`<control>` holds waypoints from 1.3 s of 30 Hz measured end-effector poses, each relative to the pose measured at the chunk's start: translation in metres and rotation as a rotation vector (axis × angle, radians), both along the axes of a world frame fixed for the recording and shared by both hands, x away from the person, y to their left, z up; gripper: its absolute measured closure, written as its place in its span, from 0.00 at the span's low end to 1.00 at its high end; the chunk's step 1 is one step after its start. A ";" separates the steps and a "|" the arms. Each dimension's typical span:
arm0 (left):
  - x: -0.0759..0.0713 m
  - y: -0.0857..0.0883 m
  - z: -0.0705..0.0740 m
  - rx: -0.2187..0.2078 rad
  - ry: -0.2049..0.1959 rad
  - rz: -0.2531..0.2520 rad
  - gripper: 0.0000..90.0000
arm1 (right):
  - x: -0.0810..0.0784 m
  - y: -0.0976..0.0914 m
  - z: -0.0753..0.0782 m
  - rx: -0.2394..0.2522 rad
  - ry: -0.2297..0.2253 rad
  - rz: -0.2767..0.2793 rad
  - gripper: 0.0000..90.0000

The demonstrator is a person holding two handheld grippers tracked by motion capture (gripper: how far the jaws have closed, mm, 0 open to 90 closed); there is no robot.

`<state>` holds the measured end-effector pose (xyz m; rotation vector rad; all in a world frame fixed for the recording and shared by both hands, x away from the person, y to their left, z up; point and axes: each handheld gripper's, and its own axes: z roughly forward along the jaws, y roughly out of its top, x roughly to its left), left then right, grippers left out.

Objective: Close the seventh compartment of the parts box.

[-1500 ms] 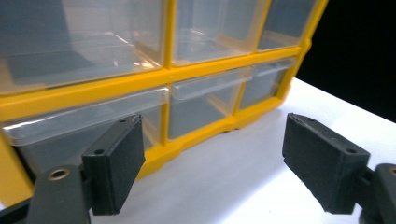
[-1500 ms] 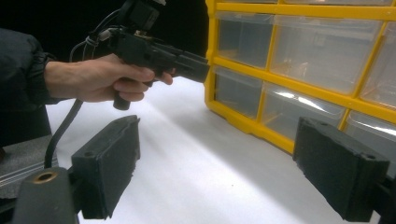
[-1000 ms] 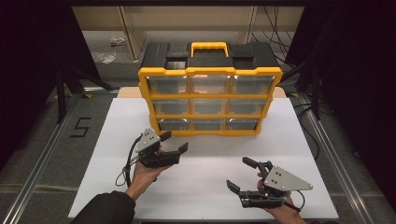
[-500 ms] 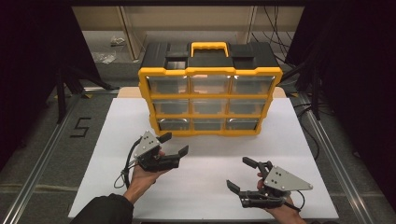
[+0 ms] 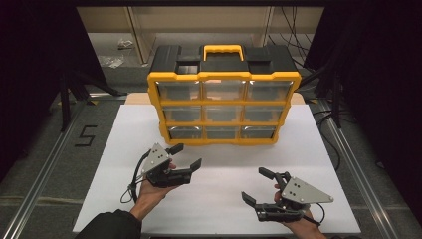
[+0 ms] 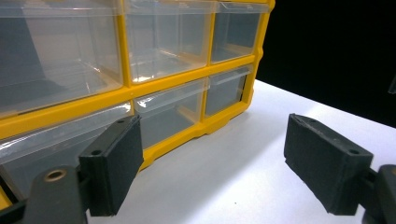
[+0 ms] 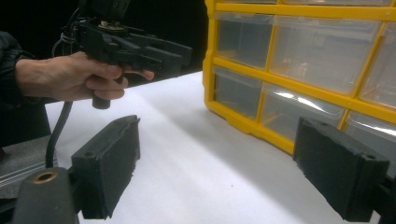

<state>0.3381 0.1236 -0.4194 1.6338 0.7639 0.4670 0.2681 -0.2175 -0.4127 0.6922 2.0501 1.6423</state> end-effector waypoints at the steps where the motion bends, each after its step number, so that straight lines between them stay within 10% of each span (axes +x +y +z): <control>1: -0.001 0.000 0.000 -0.001 -0.002 -0.002 0.21 | 0.000 0.000 0.000 0.001 0.000 0.001 0.18; 39: -0.026 0.023 0.001 -0.011 -0.065 0.002 0.20 | 0.000 0.000 0.000 0.007 -0.002 0.000 0.18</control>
